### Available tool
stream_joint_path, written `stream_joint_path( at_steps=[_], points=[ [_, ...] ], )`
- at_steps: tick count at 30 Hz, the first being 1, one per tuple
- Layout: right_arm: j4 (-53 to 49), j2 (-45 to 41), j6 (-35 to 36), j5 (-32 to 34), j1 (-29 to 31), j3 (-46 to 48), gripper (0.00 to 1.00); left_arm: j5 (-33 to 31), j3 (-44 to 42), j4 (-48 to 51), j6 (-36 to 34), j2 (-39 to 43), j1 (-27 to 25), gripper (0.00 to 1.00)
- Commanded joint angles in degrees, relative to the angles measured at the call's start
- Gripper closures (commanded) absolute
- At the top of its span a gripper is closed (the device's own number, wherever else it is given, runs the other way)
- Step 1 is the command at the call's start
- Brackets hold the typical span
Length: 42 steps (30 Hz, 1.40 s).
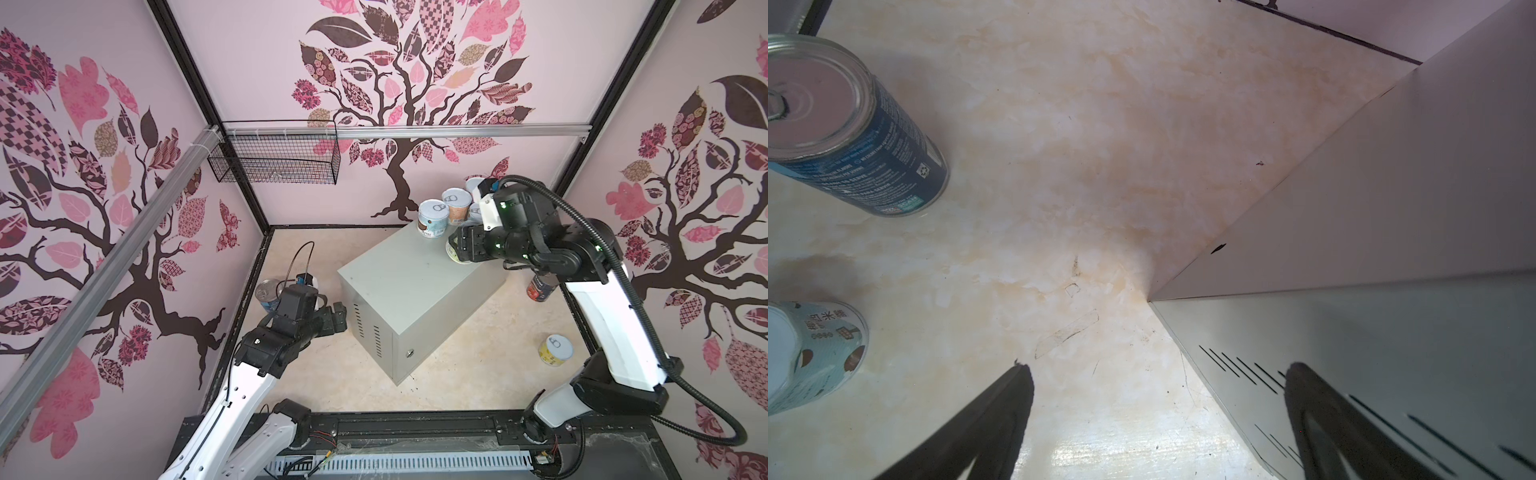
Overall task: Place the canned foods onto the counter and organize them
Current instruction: 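Carry the green-labelled can with the right gripper over the grouped cans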
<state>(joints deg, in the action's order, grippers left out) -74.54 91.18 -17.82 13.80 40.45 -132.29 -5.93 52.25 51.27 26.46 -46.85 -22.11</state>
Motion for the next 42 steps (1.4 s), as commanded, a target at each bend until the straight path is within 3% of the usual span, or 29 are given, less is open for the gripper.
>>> stream_joint_path(
  at_steps=[1,36,42],
  points=[
    [-1.47,2.73,0.87,4.51,0.73,-4.98,0.35,-0.24,-2.37,-2.15,0.62,0.61,0.22,0.02],
    [3.17,10.16,3.79,10.02,0.84,-5.91,0.23,-0.31,-2.66,-2.56,0.07,-0.51,-1.08,0.02],
    [3.18,10.08,3.86,9.81,0.81,-5.91,0.13,-0.39,-2.65,-2.58,0.06,-0.41,-1.18,0.02]
  ],
)
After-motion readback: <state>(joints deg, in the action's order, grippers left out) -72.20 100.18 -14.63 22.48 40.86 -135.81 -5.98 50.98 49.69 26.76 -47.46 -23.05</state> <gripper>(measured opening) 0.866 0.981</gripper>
